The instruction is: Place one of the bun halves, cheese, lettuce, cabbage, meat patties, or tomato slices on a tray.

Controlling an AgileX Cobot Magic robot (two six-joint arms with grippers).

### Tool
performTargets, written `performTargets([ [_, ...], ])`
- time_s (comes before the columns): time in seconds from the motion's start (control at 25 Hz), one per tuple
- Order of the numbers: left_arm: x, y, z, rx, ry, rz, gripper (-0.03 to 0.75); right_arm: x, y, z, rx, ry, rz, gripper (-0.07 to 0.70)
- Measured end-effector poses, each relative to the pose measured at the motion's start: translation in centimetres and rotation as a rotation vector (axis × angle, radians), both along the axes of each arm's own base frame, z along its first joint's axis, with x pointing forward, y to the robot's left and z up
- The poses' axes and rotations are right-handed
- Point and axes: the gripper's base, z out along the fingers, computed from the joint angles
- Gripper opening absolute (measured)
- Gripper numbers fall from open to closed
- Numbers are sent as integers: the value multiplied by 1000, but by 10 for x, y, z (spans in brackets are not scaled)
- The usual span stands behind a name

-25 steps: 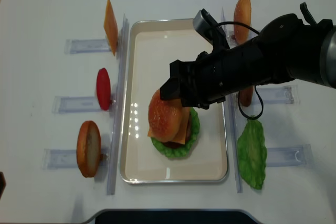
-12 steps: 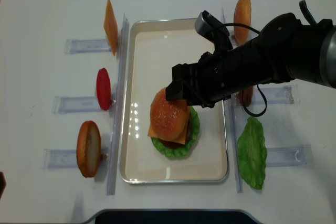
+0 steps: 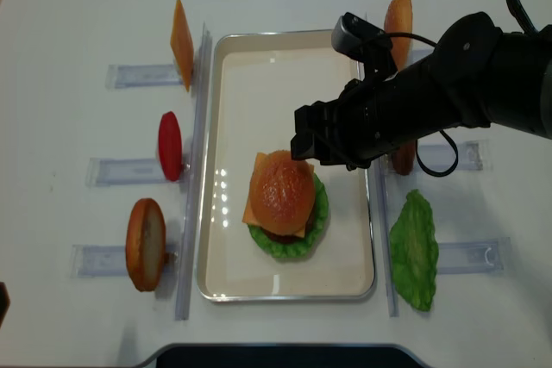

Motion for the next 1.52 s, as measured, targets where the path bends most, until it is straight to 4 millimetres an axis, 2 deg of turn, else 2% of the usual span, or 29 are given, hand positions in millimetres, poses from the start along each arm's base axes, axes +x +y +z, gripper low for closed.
performTargets([
  [0.36, 0, 0, 0, 0, 0, 0, 0, -4, -3, 16, 6, -35, 12, 411],
  [0.8, 0, 0, 0, 0, 0, 0, 0, 5, -3, 46, -104, -84, 65, 411],
  [0.96, 0, 0, 0, 0, 0, 0, 0, 12, -9, 55, -126, -79, 58, 411],
  [1.12, 0, 0, 0, 0, 0, 0, 0, 22, -29, 59, -153, -70, 34, 411],
  [1.52, 0, 0, 0, 0, 0, 0, 0, 50, -99, 64, -285, -39, -58, 411],
])
